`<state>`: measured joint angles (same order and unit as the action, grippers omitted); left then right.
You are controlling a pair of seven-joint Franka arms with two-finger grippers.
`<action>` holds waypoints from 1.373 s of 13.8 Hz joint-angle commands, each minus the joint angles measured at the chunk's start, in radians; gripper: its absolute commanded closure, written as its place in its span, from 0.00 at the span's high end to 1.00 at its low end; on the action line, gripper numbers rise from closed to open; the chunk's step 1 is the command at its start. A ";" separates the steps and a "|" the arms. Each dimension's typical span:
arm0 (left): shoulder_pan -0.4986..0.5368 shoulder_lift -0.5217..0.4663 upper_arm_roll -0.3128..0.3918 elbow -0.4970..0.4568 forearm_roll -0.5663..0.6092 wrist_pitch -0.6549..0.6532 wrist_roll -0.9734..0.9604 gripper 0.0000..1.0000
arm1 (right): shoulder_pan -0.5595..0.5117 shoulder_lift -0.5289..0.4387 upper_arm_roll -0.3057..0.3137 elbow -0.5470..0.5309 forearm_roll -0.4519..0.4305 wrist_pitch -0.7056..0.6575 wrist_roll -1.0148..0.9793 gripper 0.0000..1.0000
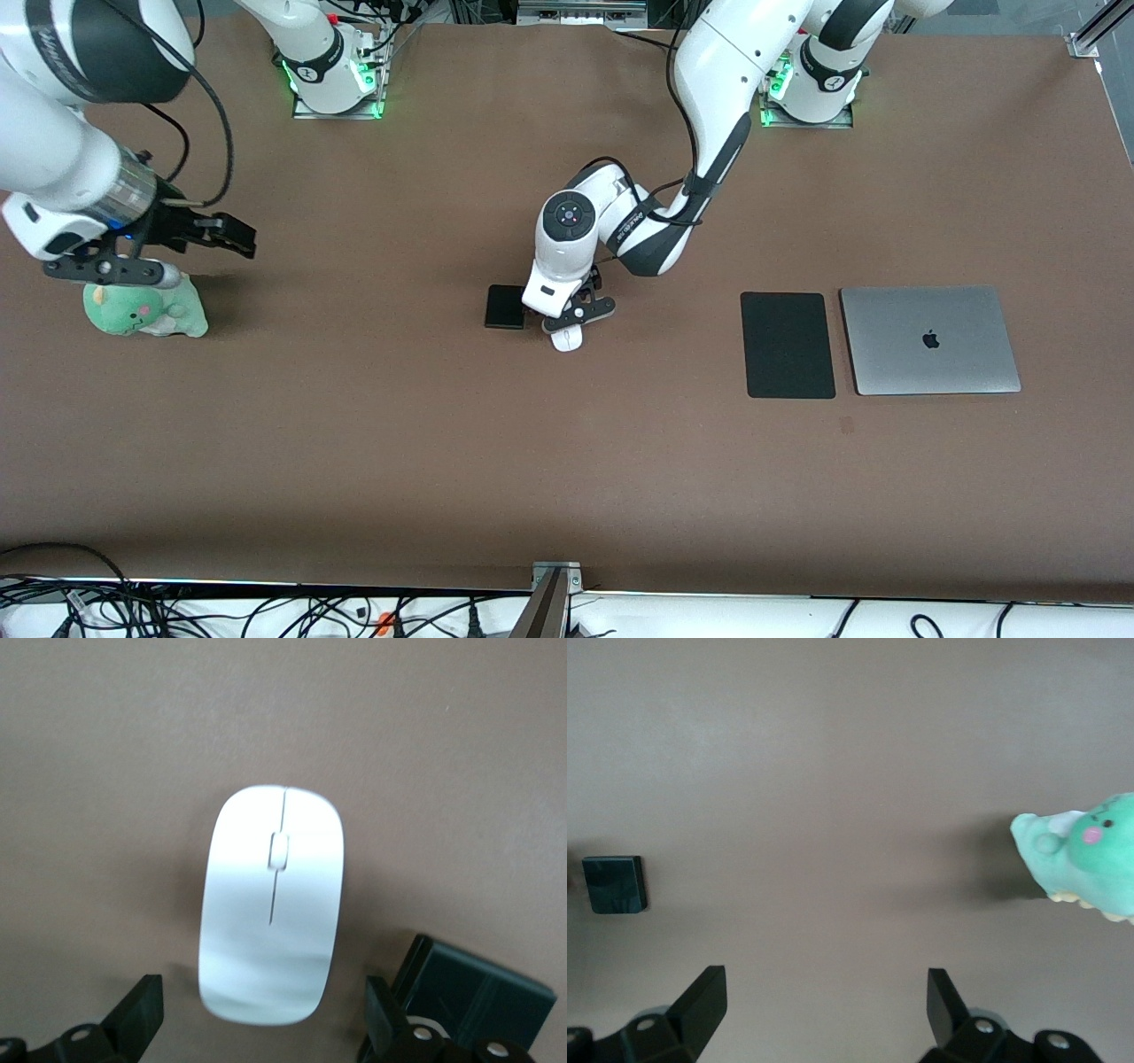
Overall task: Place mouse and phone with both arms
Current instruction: 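Grasp the white mouse with the left gripper while the right gripper reaches the phone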
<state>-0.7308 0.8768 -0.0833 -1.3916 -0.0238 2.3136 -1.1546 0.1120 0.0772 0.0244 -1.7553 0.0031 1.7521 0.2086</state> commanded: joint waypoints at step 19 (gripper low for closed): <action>0.141 -0.102 0.013 0.010 -0.001 -0.157 0.258 0.25 | 0.193 0.200 0.000 -0.121 0.083 0.391 0.333 1.00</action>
<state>-0.6405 0.8618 -0.0659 -1.3235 -0.0236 2.2234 -1.0080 0.2654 0.2542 0.0272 -1.8716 0.0710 2.0904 0.4840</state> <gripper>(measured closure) 0.379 0.000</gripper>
